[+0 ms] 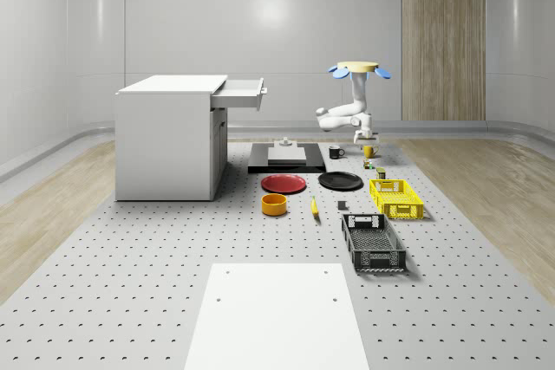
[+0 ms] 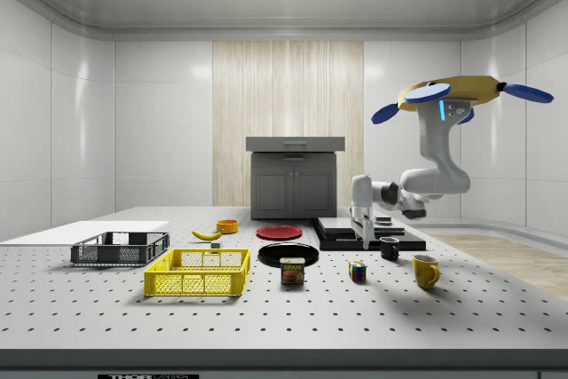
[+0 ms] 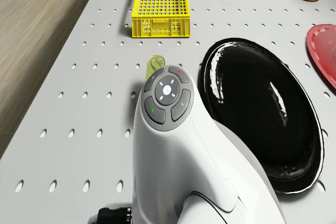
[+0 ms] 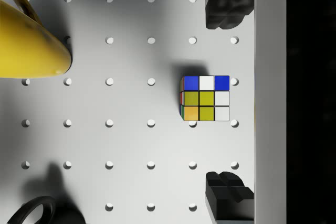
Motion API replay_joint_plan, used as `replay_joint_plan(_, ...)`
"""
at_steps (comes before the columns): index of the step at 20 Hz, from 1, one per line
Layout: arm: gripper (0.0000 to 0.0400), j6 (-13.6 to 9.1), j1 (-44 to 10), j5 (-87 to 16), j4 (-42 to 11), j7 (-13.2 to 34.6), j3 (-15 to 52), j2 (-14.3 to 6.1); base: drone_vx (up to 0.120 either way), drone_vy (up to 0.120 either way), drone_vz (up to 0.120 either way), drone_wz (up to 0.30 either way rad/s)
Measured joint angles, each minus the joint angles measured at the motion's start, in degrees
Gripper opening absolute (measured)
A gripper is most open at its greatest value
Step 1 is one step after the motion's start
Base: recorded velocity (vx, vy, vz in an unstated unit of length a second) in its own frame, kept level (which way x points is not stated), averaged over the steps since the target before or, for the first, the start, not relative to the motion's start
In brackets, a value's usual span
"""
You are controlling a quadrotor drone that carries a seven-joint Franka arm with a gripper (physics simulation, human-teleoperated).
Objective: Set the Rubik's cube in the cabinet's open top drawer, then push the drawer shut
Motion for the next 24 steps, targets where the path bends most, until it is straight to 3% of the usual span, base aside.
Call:
replay_joint_plan(5,0.04,1.1,-0.34,0.58,0.08,0.32,0.3,-1.19,0.056,0.0,-0.016,0.0)
replay_joint_plan(18,0.04,3.73,-1.12,1.91,0.24,1.03,0.97,-4.02,0.0,0.0,-0.12,0.0)
replay_joint_plan(24,0.04,5.73,-1.98,0.44,1.29,1.08,-0.77,-5.31,0.0,0.0,0.0,0.0)
